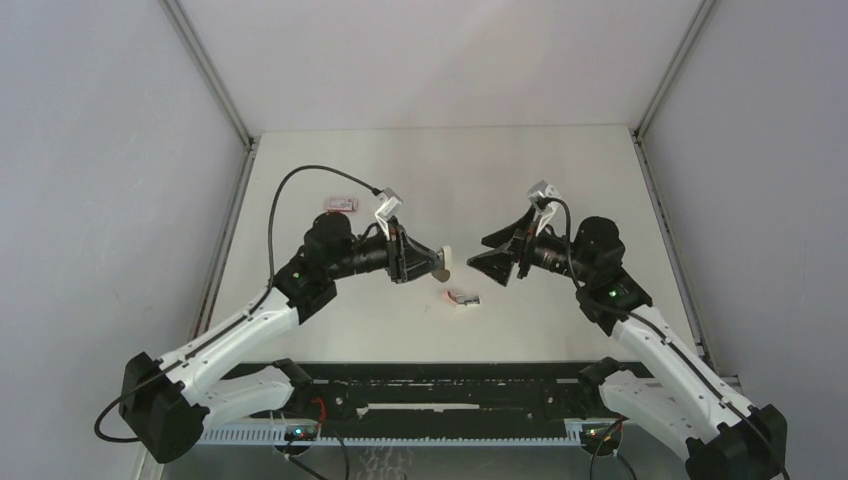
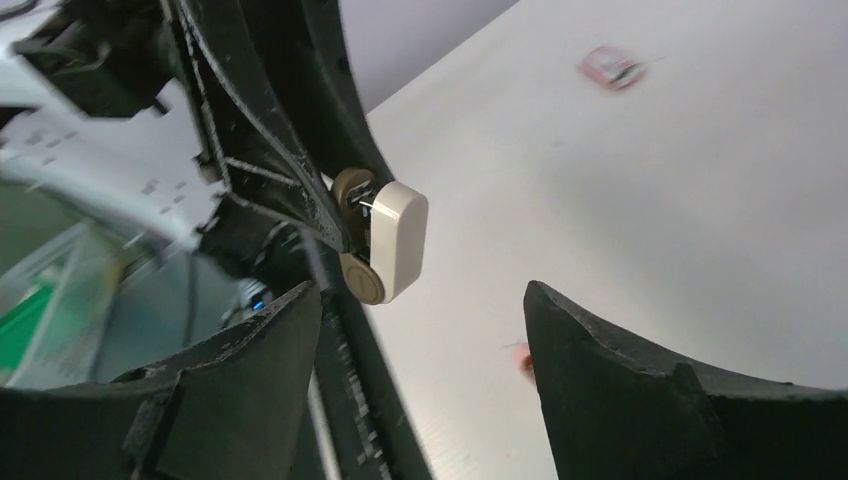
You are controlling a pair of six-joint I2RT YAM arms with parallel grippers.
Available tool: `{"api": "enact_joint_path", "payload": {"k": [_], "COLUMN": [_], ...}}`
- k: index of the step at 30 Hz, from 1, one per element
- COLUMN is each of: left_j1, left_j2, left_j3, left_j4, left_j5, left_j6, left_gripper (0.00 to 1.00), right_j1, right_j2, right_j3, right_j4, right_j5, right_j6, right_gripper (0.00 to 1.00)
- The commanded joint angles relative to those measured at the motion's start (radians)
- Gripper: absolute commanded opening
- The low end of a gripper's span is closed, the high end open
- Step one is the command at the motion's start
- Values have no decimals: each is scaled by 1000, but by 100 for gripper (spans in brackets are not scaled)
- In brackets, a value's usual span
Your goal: Load the staples into the stapler
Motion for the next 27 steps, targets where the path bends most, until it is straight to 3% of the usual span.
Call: {"api": "enact_joint_path", "payload": {"k": [1, 5, 13, 15, 21, 27], "left_j1": [-18, -46, -96, -102, -210, -296], "left_j2": [-72, -80, -77, -93, -133, -75], "left_j3": [8, 19, 58, 60, 61, 76], "left_j4": [39, 19, -81, -107, -251, -281], "left_j5": [248, 293, 303, 227, -251, -391], "left_j6": [127, 154, 223, 252, 434, 501], "left_gripper": [0, 0, 0, 0, 0, 0], "right_j1": [2, 53, 130, 131, 120, 184], "right_j2": [32, 70, 125, 136, 179, 223], "right_j3": [74, 111, 157, 179, 217, 217], "right_j4": [34, 55, 6, -65, -268, -327], "right_j5": [-305, -366, -343, -277, -1, 137], "right_j6": [104, 116, 88, 94, 186, 245], "right_gripper": [73, 70, 56, 55, 57, 52]}}
